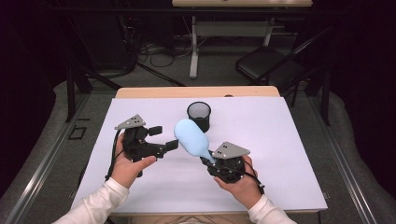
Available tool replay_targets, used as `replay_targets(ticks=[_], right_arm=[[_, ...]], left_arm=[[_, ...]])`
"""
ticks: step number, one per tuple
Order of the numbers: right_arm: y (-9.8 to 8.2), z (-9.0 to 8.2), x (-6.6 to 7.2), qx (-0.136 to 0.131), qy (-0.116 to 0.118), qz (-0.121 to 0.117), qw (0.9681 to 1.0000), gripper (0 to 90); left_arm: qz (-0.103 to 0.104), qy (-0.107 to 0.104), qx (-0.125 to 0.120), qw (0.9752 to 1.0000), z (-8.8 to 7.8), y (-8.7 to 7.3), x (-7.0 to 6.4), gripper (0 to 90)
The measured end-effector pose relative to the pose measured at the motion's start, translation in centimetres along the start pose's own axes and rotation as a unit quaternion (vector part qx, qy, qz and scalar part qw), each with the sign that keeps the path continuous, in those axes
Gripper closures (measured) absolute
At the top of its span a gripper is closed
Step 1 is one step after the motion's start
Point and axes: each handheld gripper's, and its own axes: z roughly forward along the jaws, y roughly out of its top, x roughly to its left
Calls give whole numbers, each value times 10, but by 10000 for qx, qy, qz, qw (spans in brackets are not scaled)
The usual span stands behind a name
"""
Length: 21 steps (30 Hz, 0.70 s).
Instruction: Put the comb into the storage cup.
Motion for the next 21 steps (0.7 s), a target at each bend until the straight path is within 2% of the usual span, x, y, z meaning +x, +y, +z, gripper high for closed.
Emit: replay_targets(ticks=[11,21], right_arm=[[5,-3,-1,-135,-31,29,9999,695],[11,-6,-1,-256,-86,59,9996,695]], left_arm=[[-23,2,-64,10000,-2,4,0,49],[-143,-113,-129,9998,1,7,-1,69]])
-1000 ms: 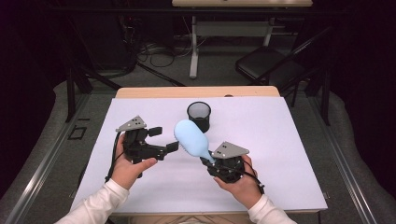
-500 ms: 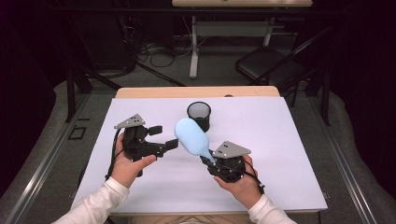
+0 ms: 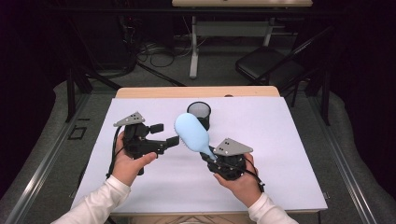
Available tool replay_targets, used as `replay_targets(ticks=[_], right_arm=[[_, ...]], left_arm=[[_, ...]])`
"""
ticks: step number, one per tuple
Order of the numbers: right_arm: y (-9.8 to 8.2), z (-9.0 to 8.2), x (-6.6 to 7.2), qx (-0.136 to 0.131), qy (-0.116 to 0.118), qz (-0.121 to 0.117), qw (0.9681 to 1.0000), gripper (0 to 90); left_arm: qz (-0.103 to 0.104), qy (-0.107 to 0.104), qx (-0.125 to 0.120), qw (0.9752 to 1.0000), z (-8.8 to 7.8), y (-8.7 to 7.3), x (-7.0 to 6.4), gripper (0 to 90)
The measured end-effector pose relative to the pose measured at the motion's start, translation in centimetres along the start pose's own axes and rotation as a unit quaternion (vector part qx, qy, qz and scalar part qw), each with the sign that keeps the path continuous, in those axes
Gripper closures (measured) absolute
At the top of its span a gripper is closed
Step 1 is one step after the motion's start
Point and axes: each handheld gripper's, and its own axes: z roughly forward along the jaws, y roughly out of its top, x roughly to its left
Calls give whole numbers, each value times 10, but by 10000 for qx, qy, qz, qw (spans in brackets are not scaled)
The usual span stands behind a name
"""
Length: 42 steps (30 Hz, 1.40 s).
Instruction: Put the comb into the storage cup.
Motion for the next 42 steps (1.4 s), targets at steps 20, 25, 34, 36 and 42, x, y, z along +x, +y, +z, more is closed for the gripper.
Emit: replay_targets(ticks=[20,25,34,36,42], right_arm=[[9,0,1,-194,-39,8,9998,695],[10,0,2,-240,-45,-13,9997,695],[10,2,3,-268,-41,-8,9996,695],[11,2,4,-259,-38,-22,9997,695],[11,3,5,-274,-15,-24,9996,695]], left_arm=[[-483,-324,-182,9981,5,9,2,123],[-545,-356,-242,9976,5,11,3,143],[-530,-429,-199,9975,9,13,1,155],[-549,-432,-169,9974,11,13,1,156],[-557,-471,-129,9973,16,15,0,157]])
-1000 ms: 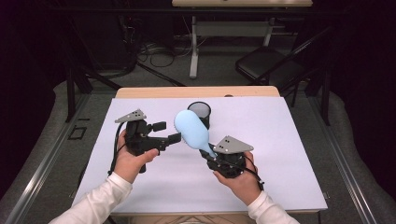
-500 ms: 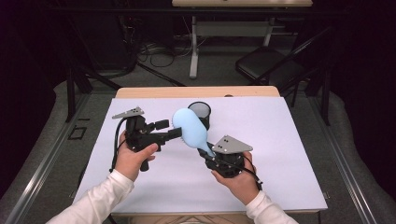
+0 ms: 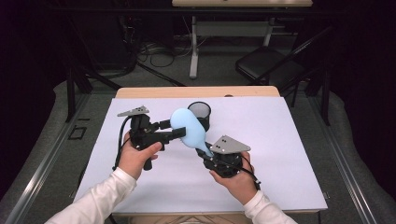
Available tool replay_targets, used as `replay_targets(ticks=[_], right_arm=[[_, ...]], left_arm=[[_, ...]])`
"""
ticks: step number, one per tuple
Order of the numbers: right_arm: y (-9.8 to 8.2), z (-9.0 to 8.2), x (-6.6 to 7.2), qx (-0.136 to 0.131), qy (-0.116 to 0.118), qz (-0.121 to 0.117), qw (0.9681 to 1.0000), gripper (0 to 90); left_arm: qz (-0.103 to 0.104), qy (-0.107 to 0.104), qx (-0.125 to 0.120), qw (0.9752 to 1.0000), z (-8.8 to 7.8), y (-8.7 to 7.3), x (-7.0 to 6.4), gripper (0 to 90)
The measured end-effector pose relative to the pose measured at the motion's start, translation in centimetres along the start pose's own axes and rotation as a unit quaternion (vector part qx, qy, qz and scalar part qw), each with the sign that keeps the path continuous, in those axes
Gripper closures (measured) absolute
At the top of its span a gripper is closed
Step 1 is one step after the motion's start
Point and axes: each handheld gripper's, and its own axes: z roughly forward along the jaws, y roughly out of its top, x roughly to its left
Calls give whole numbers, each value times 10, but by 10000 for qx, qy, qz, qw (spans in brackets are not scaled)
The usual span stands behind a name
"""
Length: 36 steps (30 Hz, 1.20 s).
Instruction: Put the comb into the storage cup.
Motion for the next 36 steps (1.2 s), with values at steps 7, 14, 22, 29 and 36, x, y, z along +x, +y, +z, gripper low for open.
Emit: replay_targets(ticks=[7,14,22,29,36], right_arm=[[0,0,2,-37,15,-25,10000,695],[0,0,3,-47,25,-35,10000,695],[-1,1,4,-43,50,-40,10000,695],[-1,1,5,-41,51,-48,10000,695],[-1,1,6,-52,44,-67,10000,695]], left_arm=[[-59,-72,54,9999,6,1,-1,160],[-148,-150,31,9998,8,2,-1,178],[-153,-151,74,9997,10,2,0,191],[-174,-179,86,9997,11,2,0,231],[-292,-188,154,9993,13,1,1,278]])
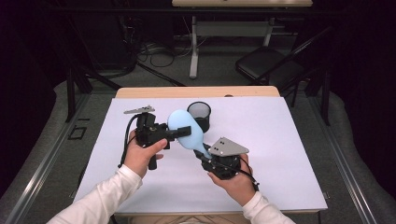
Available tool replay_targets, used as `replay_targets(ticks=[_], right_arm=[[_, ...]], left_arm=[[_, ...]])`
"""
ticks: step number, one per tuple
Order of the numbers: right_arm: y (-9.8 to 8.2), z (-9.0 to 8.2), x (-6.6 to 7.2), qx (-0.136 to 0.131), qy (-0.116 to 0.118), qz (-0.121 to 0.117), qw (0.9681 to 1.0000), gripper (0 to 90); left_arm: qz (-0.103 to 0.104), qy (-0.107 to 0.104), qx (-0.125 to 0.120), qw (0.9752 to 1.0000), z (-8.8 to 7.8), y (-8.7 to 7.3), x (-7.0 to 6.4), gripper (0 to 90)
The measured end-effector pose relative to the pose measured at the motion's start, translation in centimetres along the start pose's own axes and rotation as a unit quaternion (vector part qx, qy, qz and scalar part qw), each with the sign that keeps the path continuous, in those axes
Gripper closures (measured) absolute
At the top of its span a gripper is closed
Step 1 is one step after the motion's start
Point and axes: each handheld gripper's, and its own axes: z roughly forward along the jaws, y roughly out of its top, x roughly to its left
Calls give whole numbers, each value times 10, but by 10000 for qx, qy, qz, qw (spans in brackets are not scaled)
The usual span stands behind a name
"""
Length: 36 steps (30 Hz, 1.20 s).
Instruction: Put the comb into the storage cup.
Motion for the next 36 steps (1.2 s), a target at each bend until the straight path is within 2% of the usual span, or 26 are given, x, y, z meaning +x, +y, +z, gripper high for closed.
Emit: replay_targets(ticks=[13,19,21,28,36], right_arm=[[-1,0,1,-26,-17,-27,10000,695],[-2,0,1,-7,-21,-46,10000,695],[-2,1,1,0,-20,-52,10000,695],[-3,1,2,-13,-10,-64,10000,695],[-3,2,3,-13,-4,-68,10000,695]], left_arm=[[-116,-123,-3,9999,2,0,1,343],[-93,-91,-10,9999,1,1,1,353],[-137,-135,11,9998,2,0,1,381],[-248,-242,66,9994,3,-1,3,390],[-323,-196,79,9993,2,-2,3,397]])
